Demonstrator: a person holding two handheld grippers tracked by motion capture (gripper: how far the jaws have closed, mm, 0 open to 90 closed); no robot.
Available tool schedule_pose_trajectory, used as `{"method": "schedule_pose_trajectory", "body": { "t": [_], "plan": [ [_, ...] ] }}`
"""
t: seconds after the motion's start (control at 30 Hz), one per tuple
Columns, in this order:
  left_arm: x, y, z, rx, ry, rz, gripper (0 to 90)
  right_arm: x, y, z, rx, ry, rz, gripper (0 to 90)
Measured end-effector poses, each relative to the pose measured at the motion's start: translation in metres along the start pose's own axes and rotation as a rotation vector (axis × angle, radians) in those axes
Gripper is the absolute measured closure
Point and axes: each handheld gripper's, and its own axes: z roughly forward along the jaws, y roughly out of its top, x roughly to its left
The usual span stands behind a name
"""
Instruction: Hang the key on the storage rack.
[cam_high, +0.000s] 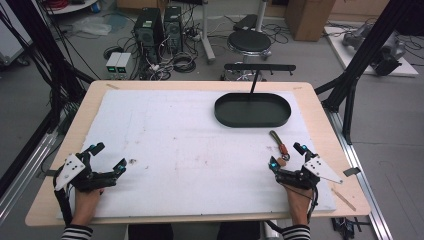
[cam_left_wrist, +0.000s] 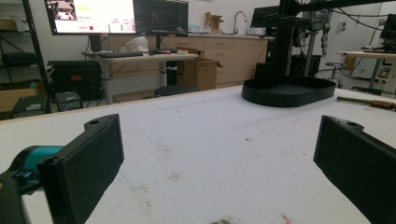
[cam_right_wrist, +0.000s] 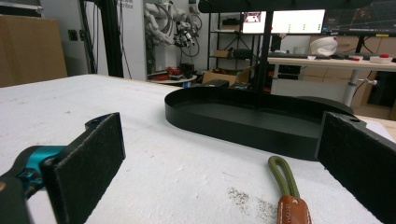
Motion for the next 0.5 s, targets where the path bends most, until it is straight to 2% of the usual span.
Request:
{"method": "schedule_pose_trajectory", "body": {
  "t": [0.3, 0.5],
  "plan": [
    [0.0004, 0.0003, 0.0011, 0.009, 0.000, -0.006, 2.1, -0.0008, 0.0000, -0.0005, -0.004, -0.001, 0.010, 0.4],
    [-0.0004, 0.0002, 0.0006, 0.003, -0.001, 0.000, 2.1, -0.0006, 0.0000, -0.0002, -0.008, -0.001, -0.002, 0.4]
  ]
}}
